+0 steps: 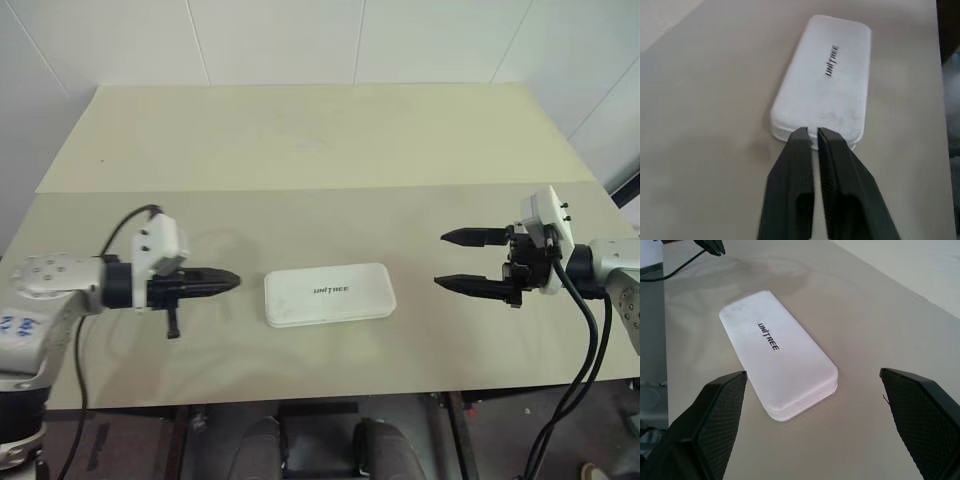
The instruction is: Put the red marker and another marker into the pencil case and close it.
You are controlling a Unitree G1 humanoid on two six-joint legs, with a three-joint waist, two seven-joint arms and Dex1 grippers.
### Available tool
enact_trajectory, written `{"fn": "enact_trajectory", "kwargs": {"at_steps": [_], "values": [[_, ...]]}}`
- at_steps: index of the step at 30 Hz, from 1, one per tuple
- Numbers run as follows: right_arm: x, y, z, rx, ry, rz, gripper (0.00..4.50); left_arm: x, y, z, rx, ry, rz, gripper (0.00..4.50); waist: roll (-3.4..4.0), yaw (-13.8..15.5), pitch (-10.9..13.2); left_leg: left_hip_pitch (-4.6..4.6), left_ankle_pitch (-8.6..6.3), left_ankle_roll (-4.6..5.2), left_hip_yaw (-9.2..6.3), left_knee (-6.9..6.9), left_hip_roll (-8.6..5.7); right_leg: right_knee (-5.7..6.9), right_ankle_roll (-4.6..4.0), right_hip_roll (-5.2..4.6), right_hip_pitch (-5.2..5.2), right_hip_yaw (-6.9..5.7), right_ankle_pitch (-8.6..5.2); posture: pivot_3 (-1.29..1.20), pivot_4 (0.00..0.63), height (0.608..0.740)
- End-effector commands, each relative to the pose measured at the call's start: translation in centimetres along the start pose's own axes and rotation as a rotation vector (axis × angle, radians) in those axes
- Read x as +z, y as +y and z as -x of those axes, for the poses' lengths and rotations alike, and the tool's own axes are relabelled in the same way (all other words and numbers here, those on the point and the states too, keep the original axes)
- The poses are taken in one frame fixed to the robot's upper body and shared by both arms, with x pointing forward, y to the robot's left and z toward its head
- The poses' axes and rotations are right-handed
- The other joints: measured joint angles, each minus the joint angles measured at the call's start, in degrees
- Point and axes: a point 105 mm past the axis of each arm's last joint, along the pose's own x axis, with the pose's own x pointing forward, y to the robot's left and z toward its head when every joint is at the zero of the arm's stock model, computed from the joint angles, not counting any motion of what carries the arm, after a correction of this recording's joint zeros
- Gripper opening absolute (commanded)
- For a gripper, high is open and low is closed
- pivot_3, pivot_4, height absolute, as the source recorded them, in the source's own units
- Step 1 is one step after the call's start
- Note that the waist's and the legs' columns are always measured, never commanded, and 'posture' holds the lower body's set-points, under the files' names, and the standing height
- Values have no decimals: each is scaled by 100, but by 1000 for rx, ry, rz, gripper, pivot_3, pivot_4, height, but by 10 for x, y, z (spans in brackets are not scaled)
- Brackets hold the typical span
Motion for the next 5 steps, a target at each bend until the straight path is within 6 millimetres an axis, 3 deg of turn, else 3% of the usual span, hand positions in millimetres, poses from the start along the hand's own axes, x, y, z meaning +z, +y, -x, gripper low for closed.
{"fn": "enact_trajectory", "kwargs": {"at_steps": [1,5], "values": [[12,4,1,50,-35,50,4500,11,-7,13,-7,-20,-31,1581,1,7,1,0,-1,0,5,0,1,1,0,0,-3,4,0,0,150,740],[15,6,4,99,-26,61,4500,9,-10,21,6,-1,-20,2878,1,8,1,0,-6,1,10,3,2,0,-1,-2,-4,8,1,0,150,740]]}}
